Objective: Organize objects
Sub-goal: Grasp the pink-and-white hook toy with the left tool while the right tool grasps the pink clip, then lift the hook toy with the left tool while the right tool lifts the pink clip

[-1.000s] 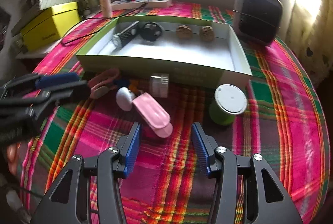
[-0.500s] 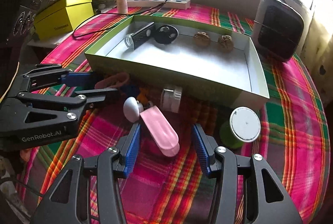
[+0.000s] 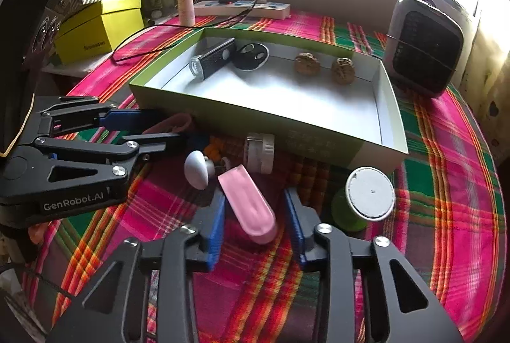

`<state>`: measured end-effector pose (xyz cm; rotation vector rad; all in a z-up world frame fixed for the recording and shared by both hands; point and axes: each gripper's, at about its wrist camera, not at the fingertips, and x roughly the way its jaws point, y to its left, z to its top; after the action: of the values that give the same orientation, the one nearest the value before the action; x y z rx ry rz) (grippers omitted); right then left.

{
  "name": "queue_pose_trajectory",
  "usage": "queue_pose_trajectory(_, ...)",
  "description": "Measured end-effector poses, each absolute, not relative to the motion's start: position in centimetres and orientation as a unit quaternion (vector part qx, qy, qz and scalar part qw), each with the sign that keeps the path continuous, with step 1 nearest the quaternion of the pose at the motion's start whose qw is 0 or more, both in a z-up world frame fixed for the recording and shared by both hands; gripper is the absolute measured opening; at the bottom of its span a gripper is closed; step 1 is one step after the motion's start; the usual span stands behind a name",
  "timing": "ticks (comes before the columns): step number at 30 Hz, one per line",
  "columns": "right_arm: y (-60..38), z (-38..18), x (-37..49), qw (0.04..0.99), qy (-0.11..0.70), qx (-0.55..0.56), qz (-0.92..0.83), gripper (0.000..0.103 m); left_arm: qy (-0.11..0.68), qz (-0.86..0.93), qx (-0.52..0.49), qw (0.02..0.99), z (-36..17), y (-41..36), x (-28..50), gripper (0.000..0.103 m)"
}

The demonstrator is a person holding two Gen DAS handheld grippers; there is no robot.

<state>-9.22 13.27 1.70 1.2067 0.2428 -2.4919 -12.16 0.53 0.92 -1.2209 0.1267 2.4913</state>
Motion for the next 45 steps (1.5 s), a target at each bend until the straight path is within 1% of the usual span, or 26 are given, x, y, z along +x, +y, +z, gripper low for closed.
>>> queue_pose_trajectory(1, 13.3, 1.7, -9.2, 0.180, 0.085, 0.427, -0.882, 0.032, 0.046, 0.883, -0.432, 0.177, 0.9, 0.5, -12.2, 0.029)
queue_pose_trajectory(3, 13.3, 1.7, -9.1, 0.179, 0.084, 0.426, -0.883, 0.030, 0.046, 0.883, -0.432, 0.175, 0.9, 0.5, -12.1, 0.024)
queue_pose_trajectory(5, 13.4, 1.8, -9.1, 0.179, 0.081, 0.426, -0.883, 0.027, 0.044, 0.884, -0.433, 0.173, 0.9, 0.4, -12.1, 0.022)
queue_pose_trajectory(8, 13.6, 1.8, -9.0, 0.180, 0.074, 0.426, -0.883, 0.022, 0.039, 0.884, -0.433, 0.170, 0.9, 0.3, -12.0, 0.022)
queue_pose_trajectory(13, 13.7, 1.9, -8.8, 0.182, 0.067, 0.426, -0.884, 0.019, 0.029, 0.884, -0.436, 0.166, 0.9, 0.2, -11.6, 0.022)
queue_pose_trajectory(23, 13.7, 1.8, -7.2, 0.186, 0.057, 0.428, -0.883, 0.019, 0.016, 0.885, -0.440, 0.153, 0.9, -0.3, -9.8, 0.022)
queue_pose_trajectory(30, 13.3, 1.8, -7.7, 0.184, 0.063, 0.428, -0.883, 0.019, 0.017, 0.886, -0.440, 0.147, 0.9, -0.3, -9.6, 0.022)
queue_pose_trajectory(36, 13.0, 1.8, -8.1, 0.182, 0.070, 0.425, -0.884, 0.019, 0.023, 0.888, -0.435, 0.144, 0.8, -0.1, -9.5, 0.026)
queue_pose_trajectory(45, 12.8, 1.9, -8.1, 0.179, 0.077, 0.423, -0.885, 0.019, 0.023, 0.892, -0.433, 0.130, 0.9, 0.1, -9.5, 0.024)
